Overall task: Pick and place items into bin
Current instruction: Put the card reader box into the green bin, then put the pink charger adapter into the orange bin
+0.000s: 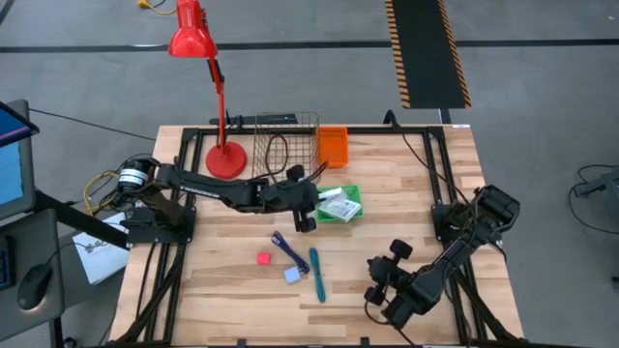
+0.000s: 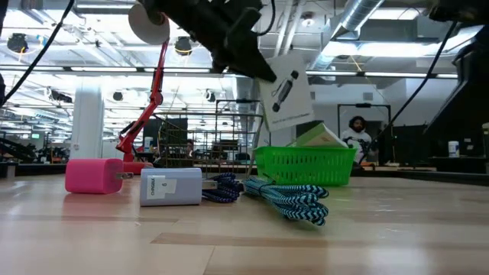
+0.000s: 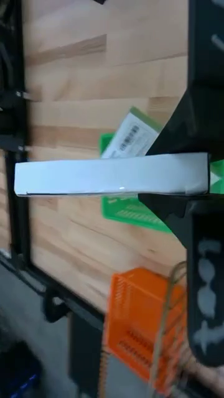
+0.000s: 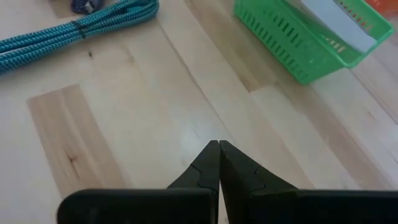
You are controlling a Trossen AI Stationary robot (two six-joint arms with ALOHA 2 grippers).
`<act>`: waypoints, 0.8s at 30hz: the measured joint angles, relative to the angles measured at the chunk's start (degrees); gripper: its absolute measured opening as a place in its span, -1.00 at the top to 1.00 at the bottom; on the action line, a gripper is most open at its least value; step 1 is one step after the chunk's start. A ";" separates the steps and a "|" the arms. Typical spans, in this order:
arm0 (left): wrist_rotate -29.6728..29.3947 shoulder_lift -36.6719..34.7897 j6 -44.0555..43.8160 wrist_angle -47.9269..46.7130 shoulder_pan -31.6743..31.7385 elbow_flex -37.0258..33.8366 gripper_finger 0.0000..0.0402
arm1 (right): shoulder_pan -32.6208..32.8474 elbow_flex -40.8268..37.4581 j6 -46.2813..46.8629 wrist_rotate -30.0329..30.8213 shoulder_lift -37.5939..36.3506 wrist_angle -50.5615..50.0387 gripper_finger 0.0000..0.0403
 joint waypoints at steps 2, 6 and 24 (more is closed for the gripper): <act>0.10 0.56 1.65 0.80 0.08 0.07 0.80 | -0.36 0.02 -0.04 -0.64 0.00 -0.11 1.00; 0.86 0.82 4.47 0.44 0.16 0.01 0.67 | -0.63 0.04 -0.33 -1.19 0.00 -0.13 1.00; 1.94 0.78 6.16 6.72 -0.29 0.01 0.14 | -0.63 0.04 0.00 -1.45 0.00 -0.06 1.00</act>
